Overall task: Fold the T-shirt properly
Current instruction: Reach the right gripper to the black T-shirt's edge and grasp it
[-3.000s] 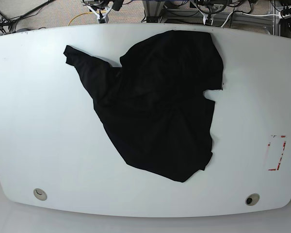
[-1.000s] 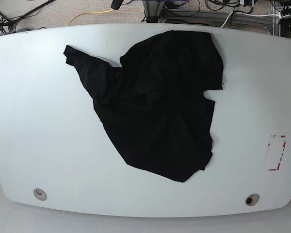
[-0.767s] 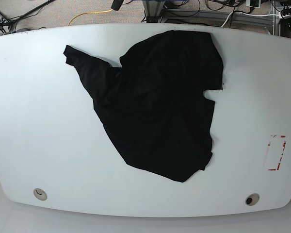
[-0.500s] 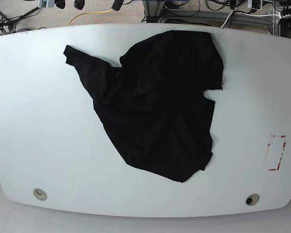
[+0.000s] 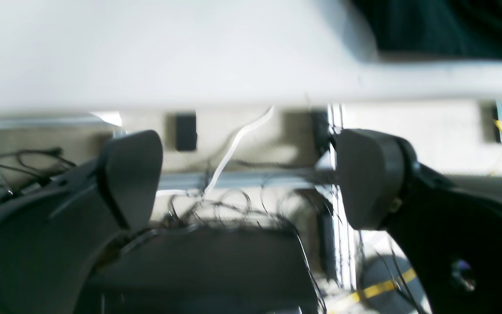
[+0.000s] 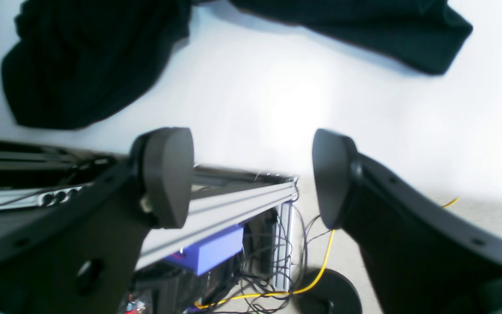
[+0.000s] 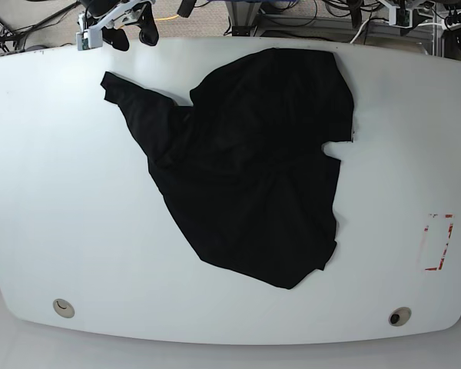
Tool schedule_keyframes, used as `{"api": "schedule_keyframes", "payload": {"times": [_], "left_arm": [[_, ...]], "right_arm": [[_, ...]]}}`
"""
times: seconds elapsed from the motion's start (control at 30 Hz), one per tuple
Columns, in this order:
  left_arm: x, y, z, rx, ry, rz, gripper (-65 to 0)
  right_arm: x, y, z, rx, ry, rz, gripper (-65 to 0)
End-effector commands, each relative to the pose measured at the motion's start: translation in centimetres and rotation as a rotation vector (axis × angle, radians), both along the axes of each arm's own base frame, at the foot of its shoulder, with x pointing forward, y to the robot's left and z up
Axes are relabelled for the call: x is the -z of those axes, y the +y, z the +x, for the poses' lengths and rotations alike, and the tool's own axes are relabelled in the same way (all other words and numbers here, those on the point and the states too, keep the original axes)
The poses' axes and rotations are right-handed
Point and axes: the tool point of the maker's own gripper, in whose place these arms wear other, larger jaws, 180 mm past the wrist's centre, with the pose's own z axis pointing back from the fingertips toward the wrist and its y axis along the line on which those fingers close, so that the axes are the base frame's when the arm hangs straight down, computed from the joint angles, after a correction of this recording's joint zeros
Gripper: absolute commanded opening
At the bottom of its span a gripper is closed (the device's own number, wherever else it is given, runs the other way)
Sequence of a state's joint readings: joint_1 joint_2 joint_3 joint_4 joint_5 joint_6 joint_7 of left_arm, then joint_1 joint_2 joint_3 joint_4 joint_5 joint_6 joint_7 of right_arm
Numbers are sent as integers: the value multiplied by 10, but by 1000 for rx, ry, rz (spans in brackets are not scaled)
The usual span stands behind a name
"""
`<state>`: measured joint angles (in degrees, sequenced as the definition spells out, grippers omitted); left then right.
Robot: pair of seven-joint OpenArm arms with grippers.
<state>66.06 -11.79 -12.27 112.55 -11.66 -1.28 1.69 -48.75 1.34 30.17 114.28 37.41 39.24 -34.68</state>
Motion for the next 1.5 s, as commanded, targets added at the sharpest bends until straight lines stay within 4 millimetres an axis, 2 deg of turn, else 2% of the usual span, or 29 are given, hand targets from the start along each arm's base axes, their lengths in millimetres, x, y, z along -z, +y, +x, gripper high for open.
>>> {"api": "schedule_keyframes", "payload": {"times": [0.0, 0.07, 0.2, 0.27, 0.4, 0.57, 0.7, 0.97, 1.13, 1.2, 1.33, 1.4, 1.47], "left_arm": [[-8, 1, 4, 6, -30, 7, -51], [-11, -1, 9, 10, -47, 6, -51], [-15, -3, 15, 12, -69, 1, -51], [-16, -4, 21, 13, -86, -2, -50], [-18, -5, 34, 14, -123, -3, -49], [-21, -8, 48, 22, -161, -9, -49], [-24, -7, 59, 23, -190, -6, -49], [-25, -9, 66, 28, -205, -8, -50], [-25, -9, 67, 30, -207, -8, -50], [-25, -8, 67, 29, -207, -8, -50], [-28, -7, 75, 27, -233, -3, -50], [-29, -6, 76, 26, -235, -2, -50], [-29, -6, 76, 27, -236, -2, -50]], "right_arm": [[-6, 5, 9, -33, -12, 19, -239], [-4, 10, 20, -64, -4, 23, -225], [-1, 15, 38, -121, 19, 2, -130], [0, 17, 46, -140, 27, -6, -114], [3, 24, 62, -186, 38, -11, -119], [5, 50, 74, -267, 25, 28, -114], [13, 71, 78, -319, 41, 74, -111], [28, 86, 91, -343, 84, 122, -116], [31, 100, 91, -364, 107, 148, -117], [31, 111, 88, -390, 113, 162, -117], [31, 124, 88, -387, 136, 187, -119], [29, 125, 94, -371, 138, 191, -140], [29, 125, 96, -361, 143, 194, -197]]}}
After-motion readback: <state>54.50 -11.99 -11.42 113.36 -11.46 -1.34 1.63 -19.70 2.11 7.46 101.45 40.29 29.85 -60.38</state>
